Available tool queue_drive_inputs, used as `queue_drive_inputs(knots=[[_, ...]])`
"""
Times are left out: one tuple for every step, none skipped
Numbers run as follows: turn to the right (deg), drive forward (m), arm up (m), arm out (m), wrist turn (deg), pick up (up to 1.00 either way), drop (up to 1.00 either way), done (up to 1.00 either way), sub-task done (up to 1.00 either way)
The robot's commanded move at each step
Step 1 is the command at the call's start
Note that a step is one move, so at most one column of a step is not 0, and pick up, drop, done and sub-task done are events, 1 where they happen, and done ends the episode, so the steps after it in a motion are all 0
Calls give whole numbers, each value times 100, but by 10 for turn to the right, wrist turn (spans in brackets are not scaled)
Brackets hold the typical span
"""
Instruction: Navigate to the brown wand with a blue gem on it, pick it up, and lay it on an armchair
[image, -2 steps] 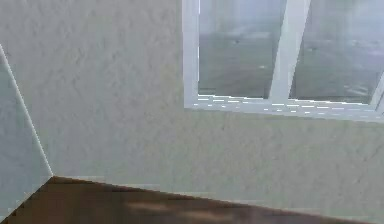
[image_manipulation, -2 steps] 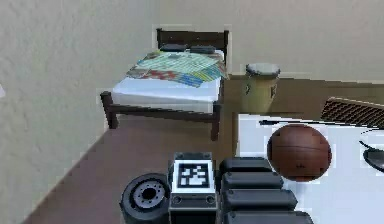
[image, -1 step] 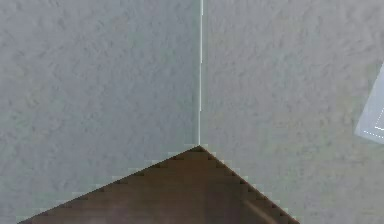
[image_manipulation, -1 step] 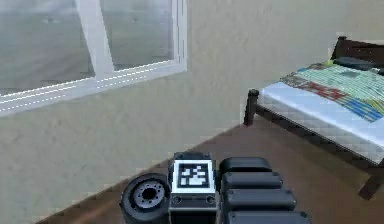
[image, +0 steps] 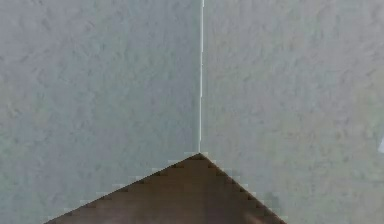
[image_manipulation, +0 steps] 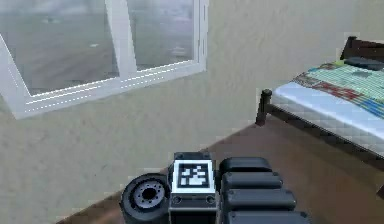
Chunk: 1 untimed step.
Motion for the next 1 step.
queue_drive_inputs(knots=[[-450,0,0,0,0,0,0,0,0]])
